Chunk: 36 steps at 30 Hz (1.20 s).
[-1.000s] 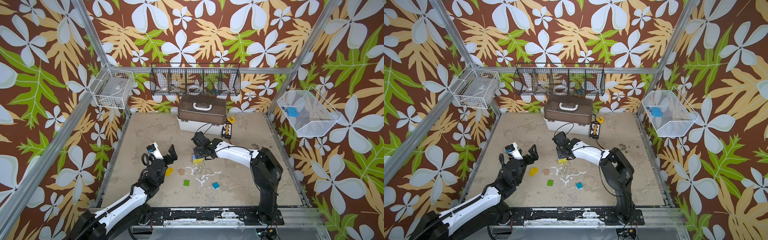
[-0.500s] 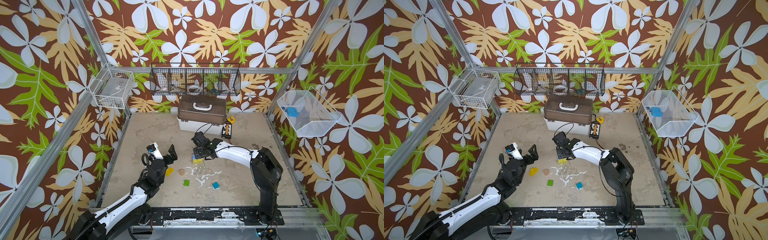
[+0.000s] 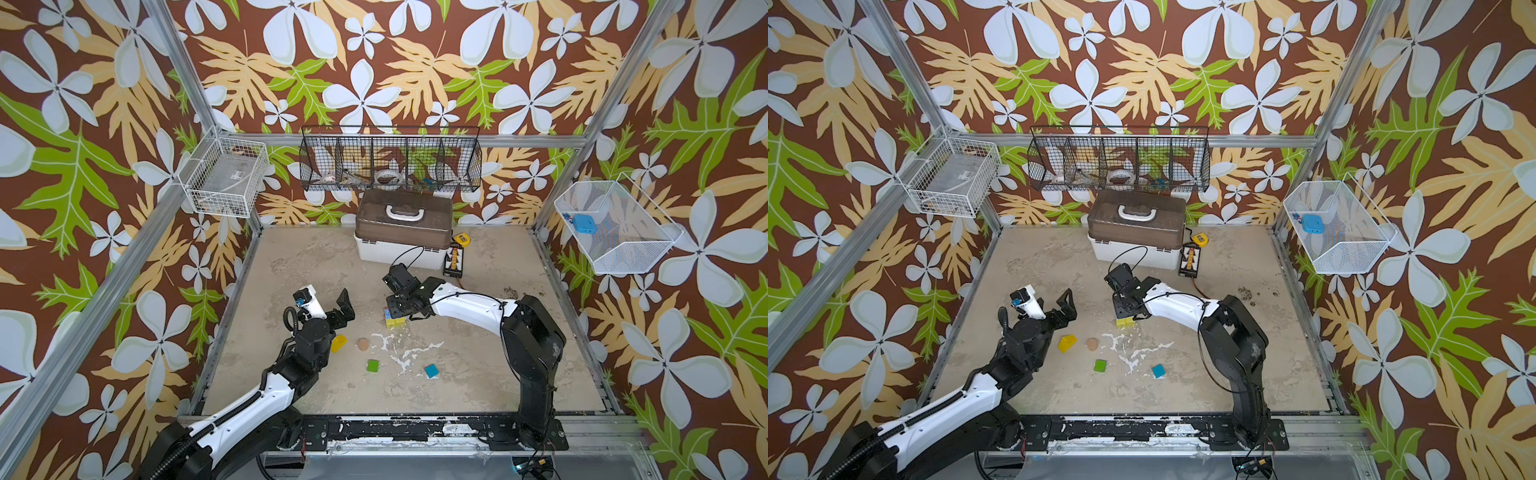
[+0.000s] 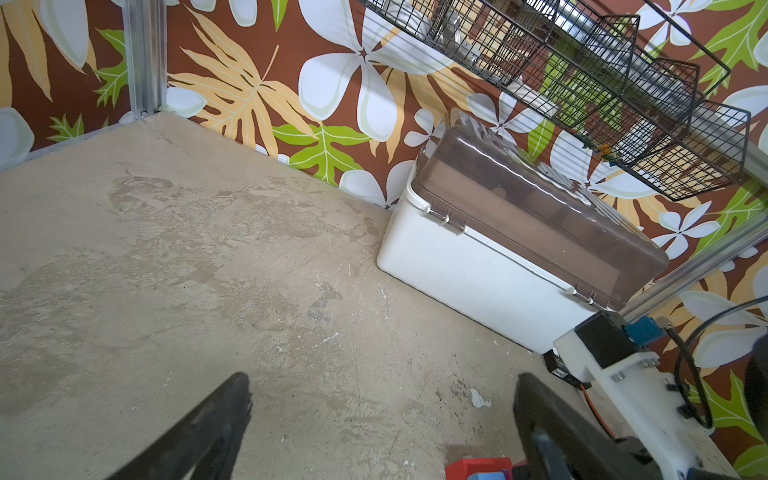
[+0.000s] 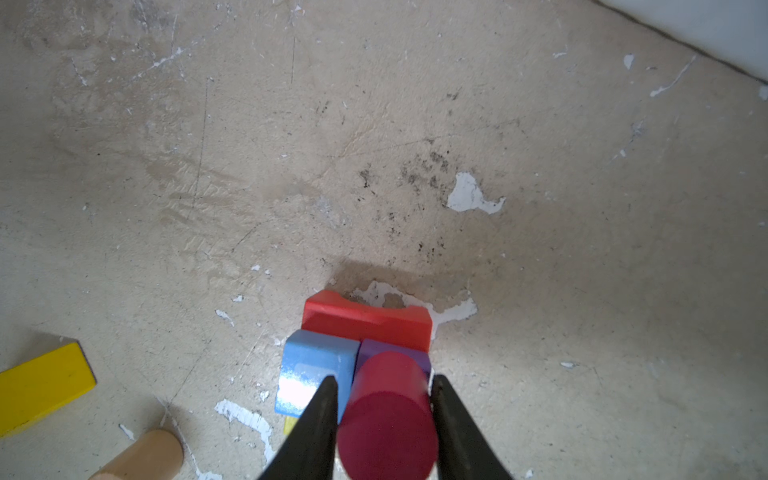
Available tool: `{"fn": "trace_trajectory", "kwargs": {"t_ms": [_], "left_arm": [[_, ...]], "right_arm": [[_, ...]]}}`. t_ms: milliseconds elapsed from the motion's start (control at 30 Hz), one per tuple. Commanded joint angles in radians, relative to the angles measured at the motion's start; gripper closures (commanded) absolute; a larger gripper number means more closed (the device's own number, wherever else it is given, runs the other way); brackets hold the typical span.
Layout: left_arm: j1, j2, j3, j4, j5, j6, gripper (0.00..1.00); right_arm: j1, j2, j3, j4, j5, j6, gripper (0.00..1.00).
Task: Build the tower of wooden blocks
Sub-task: 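Hold the pink cylinder on the purple cube, then open the right gripper, then raise the right gripper away while the left gripper moves over the tan wooden cylinder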
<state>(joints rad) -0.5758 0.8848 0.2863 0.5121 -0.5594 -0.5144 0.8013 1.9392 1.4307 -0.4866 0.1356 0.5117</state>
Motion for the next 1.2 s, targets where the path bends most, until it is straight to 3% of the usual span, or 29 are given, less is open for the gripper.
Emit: {"fn": "trace_trajectory", "kwargs": {"t_ms": [0, 233, 333, 567, 733, 933, 1167], "left_arm": [[0.002, 0.002, 0.007, 0.013, 0.002, 0.006, 0.00], [0.002, 0.009, 0.014, 0.002, 0.080, -0.011, 0.00], [0.002, 0.009, 0.080, -0.151, 0.115, -0.039, 0.00], [-0.012, 0.011, 0.143, -0.419, 0.398, -0.078, 0.01], [-0.104, 0.047, 0.130, -0.509, 0.403, -0.091, 0.04], [-0.156, 0.100, 0.106, -0.535, 0.368, -0.097, 0.07], [-0.173, 0.085, 0.062, -0.572, 0.331, -0.066, 0.10]], "right_arm": [[0.000, -0.019, -0.001, -0.003, 0.011, -0.003, 0.55], [0.001, -0.114, -0.026, -0.005, 0.055, -0.015, 0.49], [-0.016, -0.182, -0.062, 0.012, 0.073, -0.012, 0.47], [-0.164, -0.390, -0.255, 0.128, 0.009, 0.055, 0.43], [-0.242, -0.496, -0.377, 0.198, 0.008, 0.103, 0.40], [-0.249, -0.585, -0.469, 0.251, 0.077, 0.131, 0.35], [-0.249, -0.569, -0.473, 0.257, 0.084, 0.134, 0.32]]}}
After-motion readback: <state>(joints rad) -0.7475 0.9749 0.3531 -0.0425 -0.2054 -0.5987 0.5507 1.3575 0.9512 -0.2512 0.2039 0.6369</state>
